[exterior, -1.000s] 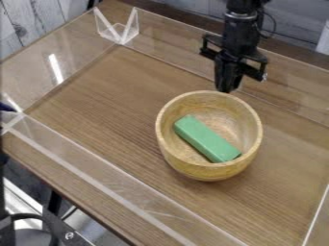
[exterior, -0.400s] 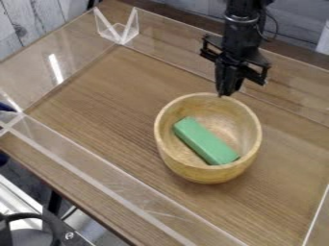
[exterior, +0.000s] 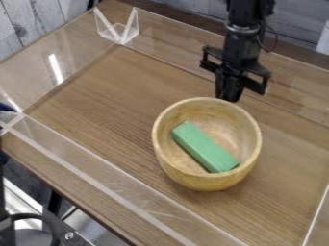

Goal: Remove the green block from inside the brown bowl and put it on the table

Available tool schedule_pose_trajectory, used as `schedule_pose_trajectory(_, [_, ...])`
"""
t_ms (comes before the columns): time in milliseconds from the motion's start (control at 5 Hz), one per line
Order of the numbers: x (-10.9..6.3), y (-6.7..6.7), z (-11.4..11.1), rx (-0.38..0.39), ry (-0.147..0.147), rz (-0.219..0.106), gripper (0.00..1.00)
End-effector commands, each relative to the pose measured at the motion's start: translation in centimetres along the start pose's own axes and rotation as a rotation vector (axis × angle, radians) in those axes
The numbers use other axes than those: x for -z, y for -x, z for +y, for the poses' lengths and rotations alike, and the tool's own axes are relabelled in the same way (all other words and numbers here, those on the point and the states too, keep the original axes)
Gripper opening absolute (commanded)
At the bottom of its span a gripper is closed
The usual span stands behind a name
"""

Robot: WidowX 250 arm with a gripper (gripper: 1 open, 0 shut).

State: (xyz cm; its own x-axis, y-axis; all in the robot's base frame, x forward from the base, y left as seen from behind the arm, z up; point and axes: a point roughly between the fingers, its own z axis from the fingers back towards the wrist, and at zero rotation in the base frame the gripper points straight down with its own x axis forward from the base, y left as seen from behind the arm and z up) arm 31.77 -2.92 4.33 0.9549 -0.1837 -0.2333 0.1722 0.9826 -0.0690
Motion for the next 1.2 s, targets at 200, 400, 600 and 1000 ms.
schedule_pose_trajectory(200, [0.2,-0.8,0.0,-0.022,0.045,0.004,0.0])
schedule_pose_trajectory(400, [-1.8,0.0,-0.1,0.002,0.049,-0.035,0.0])
schedule_pose_trajectory(600, [-3.2,0.6,-0.2,0.027,0.056,-0.065,0.0])
schedule_pose_trajectory(1000, [-1.6,-0.4,0.0,0.037,0.063,-0.02,0.0])
